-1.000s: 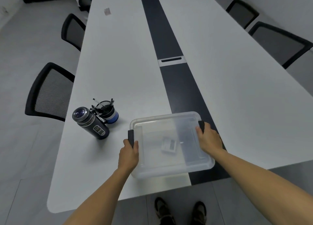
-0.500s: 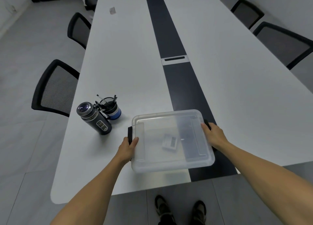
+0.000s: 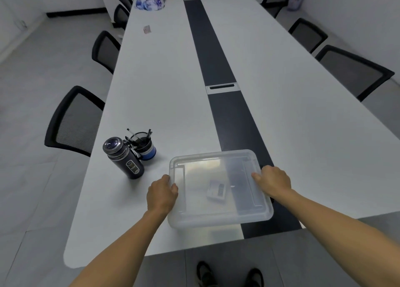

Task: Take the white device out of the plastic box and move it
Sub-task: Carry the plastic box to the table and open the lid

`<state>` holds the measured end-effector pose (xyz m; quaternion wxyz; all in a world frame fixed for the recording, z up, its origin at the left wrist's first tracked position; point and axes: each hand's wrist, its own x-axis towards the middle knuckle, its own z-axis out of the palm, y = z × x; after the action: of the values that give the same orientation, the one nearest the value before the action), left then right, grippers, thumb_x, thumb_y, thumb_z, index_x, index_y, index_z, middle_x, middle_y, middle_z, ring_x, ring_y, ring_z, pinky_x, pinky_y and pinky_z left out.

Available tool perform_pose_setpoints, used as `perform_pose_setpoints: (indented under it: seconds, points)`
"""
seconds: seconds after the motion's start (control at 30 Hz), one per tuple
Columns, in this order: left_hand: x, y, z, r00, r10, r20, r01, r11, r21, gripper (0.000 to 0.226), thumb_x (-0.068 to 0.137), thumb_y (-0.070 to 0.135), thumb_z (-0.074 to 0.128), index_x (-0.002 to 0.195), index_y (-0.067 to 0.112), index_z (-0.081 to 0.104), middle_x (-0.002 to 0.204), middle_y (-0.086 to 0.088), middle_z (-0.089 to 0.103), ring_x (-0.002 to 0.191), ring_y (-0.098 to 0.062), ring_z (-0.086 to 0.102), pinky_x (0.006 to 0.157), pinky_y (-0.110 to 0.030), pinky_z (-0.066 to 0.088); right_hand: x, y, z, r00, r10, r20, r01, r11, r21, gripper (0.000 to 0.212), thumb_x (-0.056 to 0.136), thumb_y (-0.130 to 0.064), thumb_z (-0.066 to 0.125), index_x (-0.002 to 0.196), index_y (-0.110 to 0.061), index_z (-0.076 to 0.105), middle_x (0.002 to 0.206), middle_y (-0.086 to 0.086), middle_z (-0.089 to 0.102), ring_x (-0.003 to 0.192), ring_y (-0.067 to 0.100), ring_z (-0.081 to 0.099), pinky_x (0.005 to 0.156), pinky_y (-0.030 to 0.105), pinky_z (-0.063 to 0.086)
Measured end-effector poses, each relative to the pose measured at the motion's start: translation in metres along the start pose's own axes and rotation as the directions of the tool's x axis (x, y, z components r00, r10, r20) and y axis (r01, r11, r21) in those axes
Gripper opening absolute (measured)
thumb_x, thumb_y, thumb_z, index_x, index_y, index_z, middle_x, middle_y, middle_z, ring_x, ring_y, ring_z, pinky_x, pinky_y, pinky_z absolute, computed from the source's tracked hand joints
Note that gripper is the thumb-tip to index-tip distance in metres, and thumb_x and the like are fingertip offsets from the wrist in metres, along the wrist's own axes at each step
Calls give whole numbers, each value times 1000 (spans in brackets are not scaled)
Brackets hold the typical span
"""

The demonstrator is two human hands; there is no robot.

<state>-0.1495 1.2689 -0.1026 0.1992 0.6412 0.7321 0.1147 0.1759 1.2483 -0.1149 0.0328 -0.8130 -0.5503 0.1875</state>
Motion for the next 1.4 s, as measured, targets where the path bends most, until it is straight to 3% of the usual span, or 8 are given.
perform_pose_setpoints:
  seconds: [0.13, 0.27, 0.43, 0.63, 0.77, 1.0, 1.3, 1.4]
  points:
    - [16, 2, -16, 999, -17, -29, 16, 999, -49, 27, 79, 28, 61, 98, 8, 65, 87, -10, 68, 83, -30, 61, 67, -33, 47, 2, -5, -20, 998, 69, -15, -69, 998, 1, 40, 87, -47, 59, 66, -13, 58, 62, 0, 62, 54, 19, 60, 49, 30, 49]
    - [48, 18, -35, 995, -97, 3, 94, 954, -285, 27, 77, 24, 68, 98, 7, 71, 92, -9, 70, 88, -27, 64, 72, -30, 50, 20, -14, -54, 972, 141, 189, -220, 830, 512, 28, 88, -33, 65, 75, -8, 59, 73, 6, 61, 59, 19, 57, 47, 27, 45]
    - [82, 30, -42, 958, -266, 105, 263, 679, -686, 29, 90, 24, 53, 76, 1, 63, 69, -12, 60, 57, -26, 55, 57, -38, 50, 65, -29, -89, 962, 135, 237, -265, 664, 699, 9, 93, -17, 62, 92, -8, 63, 88, 9, 64, 69, 20, 64, 39, 20, 48]
    - [64, 10, 6, 952, -273, 142, 300, 922, -245, 50, 95, 44, 40, 131, 10, 50, 131, -15, 56, 119, -33, 52, 95, -41, 41, 143, -43, -68, 958, 218, 184, -285, 684, 671, 12, 88, -13, 64, 98, -5, 61, 94, 14, 65, 79, 28, 63, 68, 35, 54]
    - [46, 1, 36, 925, -299, 235, 321, 945, -61, 48, 94, 51, 28, 122, 17, 48, 114, -10, 59, 98, -31, 57, 84, -41, 46, 183, -54, -36, 944, 266, 194, -327, 678, 658, 28, 86, -18, 68, 111, -7, 60, 108, 15, 65, 87, 31, 62, 74, 38, 54]
    - [40, -2, 50, 949, -294, 110, 303, 951, -68, 32, 96, 51, 30, 104, 25, 47, 94, 1, 60, 79, -21, 56, 64, -34, 42, 213, -47, 23, 954, 197, 228, -291, 801, 523, 66, 79, -28, 77, 134, -10, 46, 125, 15, 60, 100, 34, 62, 81, 41, 54]
    - [39, -3, 56, 950, -306, 57, 308, 950, -43, 33, 96, 50, 31, 109, 25, 49, 93, 2, 61, 79, -21, 58, 67, -36, 49, 214, -35, 47, 946, 184, 268, -226, 965, 134, 58, 81, -38, 75, 117, 0, 49, 112, 21, 61, 91, 39, 62, 67, 40, 51]
    - [40, -3, 56, 952, -302, 46, 304, 952, -32, 34, 96, 50, 32, 110, 24, 50, 94, 1, 61, 79, -21, 58, 65, -35, 49, 212, -39, 41, 939, 200, 279, -224, 973, 56, 57, 81, -34, 75, 121, 0, 50, 118, 21, 58, 98, 39, 60, 76, 45, 54]
